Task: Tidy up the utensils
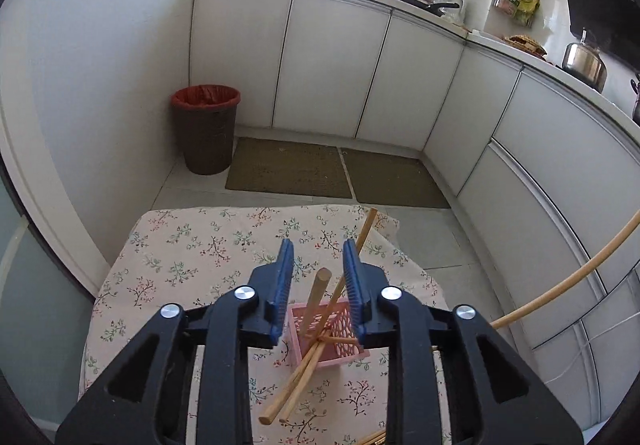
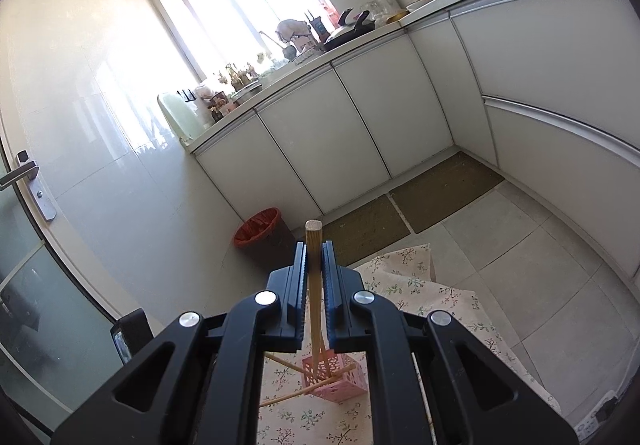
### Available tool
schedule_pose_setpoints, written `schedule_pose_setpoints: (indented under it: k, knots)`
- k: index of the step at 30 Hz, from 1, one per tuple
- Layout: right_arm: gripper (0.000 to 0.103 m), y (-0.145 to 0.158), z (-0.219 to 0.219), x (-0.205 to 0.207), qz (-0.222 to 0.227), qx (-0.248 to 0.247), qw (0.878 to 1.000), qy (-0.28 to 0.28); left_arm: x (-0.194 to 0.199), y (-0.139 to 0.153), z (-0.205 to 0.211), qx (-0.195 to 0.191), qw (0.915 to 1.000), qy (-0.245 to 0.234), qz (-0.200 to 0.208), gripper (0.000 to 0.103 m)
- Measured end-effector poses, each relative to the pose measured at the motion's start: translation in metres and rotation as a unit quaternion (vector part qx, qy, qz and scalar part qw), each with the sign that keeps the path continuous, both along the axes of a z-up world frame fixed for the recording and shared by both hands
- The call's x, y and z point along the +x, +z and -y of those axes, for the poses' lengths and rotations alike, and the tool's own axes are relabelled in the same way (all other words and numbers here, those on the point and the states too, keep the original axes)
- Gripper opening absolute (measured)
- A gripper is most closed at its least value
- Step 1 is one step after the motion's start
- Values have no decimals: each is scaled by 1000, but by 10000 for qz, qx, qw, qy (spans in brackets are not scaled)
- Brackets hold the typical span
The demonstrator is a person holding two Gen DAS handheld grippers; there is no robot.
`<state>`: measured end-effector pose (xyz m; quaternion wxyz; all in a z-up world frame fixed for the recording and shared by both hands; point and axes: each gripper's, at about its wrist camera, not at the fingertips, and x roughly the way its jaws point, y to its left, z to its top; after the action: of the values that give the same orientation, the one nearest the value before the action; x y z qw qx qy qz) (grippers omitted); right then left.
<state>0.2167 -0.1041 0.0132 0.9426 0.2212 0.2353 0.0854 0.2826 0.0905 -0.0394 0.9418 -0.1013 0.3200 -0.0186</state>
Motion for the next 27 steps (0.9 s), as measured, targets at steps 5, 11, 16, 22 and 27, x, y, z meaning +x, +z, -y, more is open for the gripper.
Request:
schedule_pose_setpoints:
  k: [5,11,16,22,27]
  knots:
    - [8,-4,-7,8,-20,-22,10000,7,-22,24,-19,-288,9984,259,408,36]
    - [8,-9,-22,17,38,-177,9998,34,-54,46,-46,-787,9917,695,747,51]
    - [8,-21,-43,27,131,-462,9988,42,-69,44,-63,-967,9880,907,798,51]
    - [9,-54,-75,45,284,-905,9954,164,-68,36,-71,-984,9879,980,691,51]
    - [32,-75,-93,58,149,-962,9940,493,-68,34,-74,-861,9884,1055,667,53]
